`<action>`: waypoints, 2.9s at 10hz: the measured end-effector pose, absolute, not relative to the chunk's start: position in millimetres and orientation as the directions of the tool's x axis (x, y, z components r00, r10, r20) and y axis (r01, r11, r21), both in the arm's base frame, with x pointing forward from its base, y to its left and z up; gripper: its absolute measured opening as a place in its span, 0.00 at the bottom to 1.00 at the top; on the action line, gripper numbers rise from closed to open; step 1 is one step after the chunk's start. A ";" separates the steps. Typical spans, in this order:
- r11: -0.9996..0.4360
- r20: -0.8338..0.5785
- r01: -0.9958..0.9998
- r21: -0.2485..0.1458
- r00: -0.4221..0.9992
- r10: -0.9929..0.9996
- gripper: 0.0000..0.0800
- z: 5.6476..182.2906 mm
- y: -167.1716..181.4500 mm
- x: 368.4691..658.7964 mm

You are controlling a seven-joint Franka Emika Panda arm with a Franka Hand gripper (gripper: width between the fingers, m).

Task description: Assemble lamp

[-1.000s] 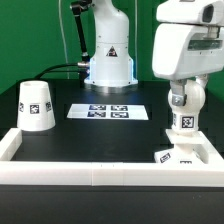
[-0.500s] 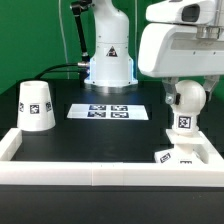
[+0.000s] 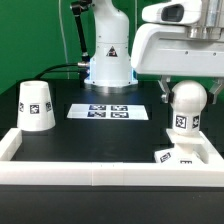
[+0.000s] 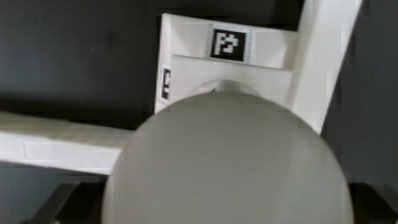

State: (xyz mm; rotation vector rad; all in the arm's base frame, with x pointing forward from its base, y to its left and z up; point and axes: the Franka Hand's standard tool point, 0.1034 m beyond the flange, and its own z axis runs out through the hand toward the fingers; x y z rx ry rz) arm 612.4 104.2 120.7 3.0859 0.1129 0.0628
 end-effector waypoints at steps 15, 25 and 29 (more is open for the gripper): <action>-0.253 -0.133 -0.967 -0.025 0.254 -0.958 0.72 116.2 96.3 607.3; -0.607 -0.124 -0.789 -0.097 0.615 -0.779 0.87 118.9 104.9 609.6; -0.804 -0.091 -0.581 -0.126 0.814 -0.574 0.87 117.8 103.5 609.4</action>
Offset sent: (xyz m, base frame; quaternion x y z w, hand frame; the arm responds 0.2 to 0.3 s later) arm 0.0013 -0.0002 0.0016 -0.0163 -0.0208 0.2550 0.9666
